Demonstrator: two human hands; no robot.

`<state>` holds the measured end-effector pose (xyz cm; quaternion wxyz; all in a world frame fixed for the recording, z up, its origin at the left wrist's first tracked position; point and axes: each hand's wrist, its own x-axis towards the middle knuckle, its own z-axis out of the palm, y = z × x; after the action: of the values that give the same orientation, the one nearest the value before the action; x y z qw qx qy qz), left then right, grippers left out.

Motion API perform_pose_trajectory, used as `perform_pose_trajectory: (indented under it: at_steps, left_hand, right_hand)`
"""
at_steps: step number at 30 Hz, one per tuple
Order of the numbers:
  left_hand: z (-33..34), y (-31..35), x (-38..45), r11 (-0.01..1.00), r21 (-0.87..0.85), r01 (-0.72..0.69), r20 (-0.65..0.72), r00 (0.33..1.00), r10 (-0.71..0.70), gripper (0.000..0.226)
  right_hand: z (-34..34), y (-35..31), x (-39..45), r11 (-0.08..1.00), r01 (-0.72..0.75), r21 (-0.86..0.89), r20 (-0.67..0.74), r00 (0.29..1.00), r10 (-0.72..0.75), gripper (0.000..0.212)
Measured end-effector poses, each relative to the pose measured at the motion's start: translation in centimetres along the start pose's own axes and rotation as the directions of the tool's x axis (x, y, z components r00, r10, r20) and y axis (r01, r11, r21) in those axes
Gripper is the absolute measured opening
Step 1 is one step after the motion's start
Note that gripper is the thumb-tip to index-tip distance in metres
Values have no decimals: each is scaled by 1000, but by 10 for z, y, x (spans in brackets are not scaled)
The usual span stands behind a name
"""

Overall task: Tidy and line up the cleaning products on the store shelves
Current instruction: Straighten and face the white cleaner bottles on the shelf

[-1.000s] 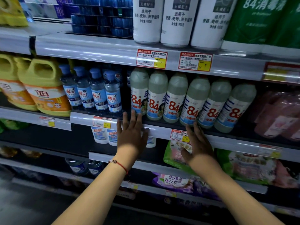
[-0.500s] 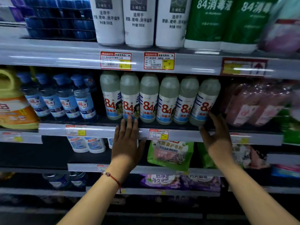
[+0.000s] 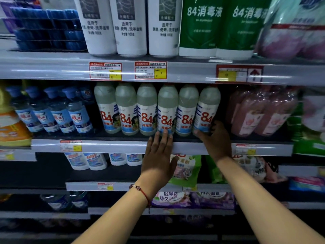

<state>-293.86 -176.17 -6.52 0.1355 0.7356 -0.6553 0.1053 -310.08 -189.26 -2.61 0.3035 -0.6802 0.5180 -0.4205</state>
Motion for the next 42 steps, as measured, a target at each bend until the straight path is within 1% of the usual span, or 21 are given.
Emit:
perform_pose_trajectory:
  at_steps: [3,7,10,13,15,17,19,25,28,31,33,34,35,36,38,40,42]
  left_hand:
    - [0,4,3,999,19,44,23,999,-44,79]
    - [-4,10,10,994,-1,114,107,988,-113,90]
    - [-5,14,11,986,17,164,133,977,-164,90]
    - [-2,18,10,978,21,207,149,967,-208,88]
    - [-4,22,9,974,43,221,157,962,-225,86]
    - [-6,28,10,972,77,221,162,959,-231,78]
    - [-9,33,11,968,86,238,177,952,-250,74]
    - [-13,38,11,955,117,273,199,935,-292,74]
    - [-23,36,3,949,109,297,183,932,-313,73]
    - [-35,24,-14,941,60,332,103,936,-336,71]
    - [-44,9,-26,929,52,366,105,923,-370,72]
    - [-47,-1,-33,923,74,378,112,916,-384,72]
    - [-51,-11,-40,917,100,385,115,911,-395,73]
    - [-54,-22,-47,913,120,390,109,909,-403,73]
    - [-62,-45,-61,905,136,402,91,905,-416,73]
    - [-68,-72,-75,895,140,424,90,894,-438,74]
    - [-73,-103,-88,884,155,441,99,883,-458,74]
  right_hand:
    - [1,1,2,1000,10,9,1,1000,-10,60]
    - [-2,7,2,999,33,33,29,999,-34,60]
    - [-5,8,3,997,37,72,69,997,-42,62]
    - [-12,3,8,994,60,94,65,996,-67,69]
    - [-16,3,11,992,89,93,81,992,-96,65]
    - [-19,7,12,991,103,91,88,990,-111,54]
    - [-21,8,13,990,127,69,95,987,-133,48]
    - [-23,12,15,982,190,10,105,976,-191,46]
    - [-23,12,15,985,169,-18,117,979,-166,49]
    - [-26,9,12,986,132,-101,141,983,-117,54]
    - [-33,3,-1,986,76,-151,135,989,-55,66]
    - [-35,0,-12,982,104,-159,130,988,-84,72]
    - [-36,-4,-26,970,168,-175,148,979,-143,75]
    - [-33,-10,-41,950,235,-207,203,960,-193,75]
    - [-16,-28,-66,902,344,-261,359,902,-240,70]
    - [13,-49,-87,886,409,-218,471,839,-271,65]
    - [45,-76,-104,888,429,-163,545,790,-281,62]
